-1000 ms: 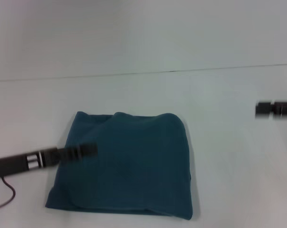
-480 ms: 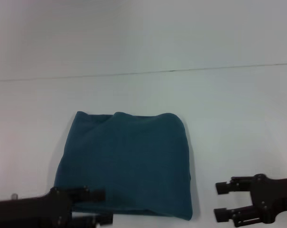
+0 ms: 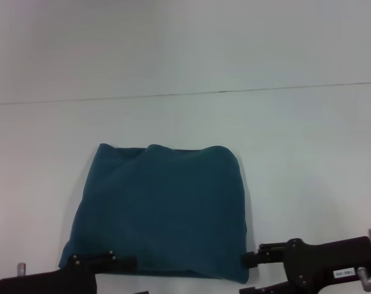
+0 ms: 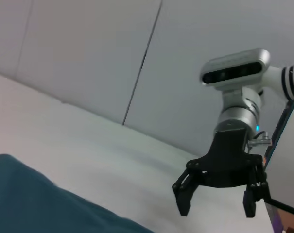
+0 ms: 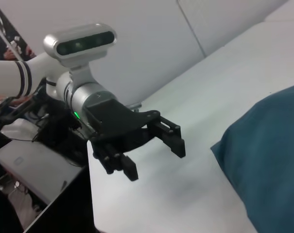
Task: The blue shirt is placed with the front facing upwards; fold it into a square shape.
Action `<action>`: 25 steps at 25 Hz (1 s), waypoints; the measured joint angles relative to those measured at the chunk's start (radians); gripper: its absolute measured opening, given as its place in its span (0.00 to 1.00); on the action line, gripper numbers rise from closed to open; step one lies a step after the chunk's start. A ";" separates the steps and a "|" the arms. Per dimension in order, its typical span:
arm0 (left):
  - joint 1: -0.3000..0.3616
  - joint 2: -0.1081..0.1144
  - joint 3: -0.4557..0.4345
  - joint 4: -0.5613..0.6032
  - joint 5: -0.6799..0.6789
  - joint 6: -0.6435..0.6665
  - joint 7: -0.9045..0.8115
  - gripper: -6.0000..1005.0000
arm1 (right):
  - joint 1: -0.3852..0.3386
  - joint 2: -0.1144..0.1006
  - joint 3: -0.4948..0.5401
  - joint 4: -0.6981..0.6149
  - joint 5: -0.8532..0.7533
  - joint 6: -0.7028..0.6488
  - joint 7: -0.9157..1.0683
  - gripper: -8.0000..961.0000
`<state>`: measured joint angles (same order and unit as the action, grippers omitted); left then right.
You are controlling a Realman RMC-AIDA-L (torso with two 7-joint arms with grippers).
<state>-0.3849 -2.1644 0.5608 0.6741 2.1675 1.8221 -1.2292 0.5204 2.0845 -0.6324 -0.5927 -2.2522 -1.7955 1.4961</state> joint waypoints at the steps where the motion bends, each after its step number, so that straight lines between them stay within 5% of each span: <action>1: 0.000 0.000 -0.002 -0.005 0.000 0.000 0.005 0.69 | 0.007 0.000 -0.001 0.006 0.000 0.005 -0.001 0.92; 14: -0.075 0.010 0.017 -0.006 0.008 -0.011 -0.279 0.69 | 0.036 0.001 -0.011 0.059 0.002 0.061 -0.042 0.92; 25: -0.096 0.011 0.033 -0.009 0.011 -0.060 -0.313 0.69 | 0.033 0.002 -0.006 0.065 0.004 0.065 -0.043 0.92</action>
<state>-0.4814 -2.1533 0.5938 0.6654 2.1786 1.7624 -1.5419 0.5537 2.0862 -0.6385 -0.5273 -2.2479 -1.7301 1.4532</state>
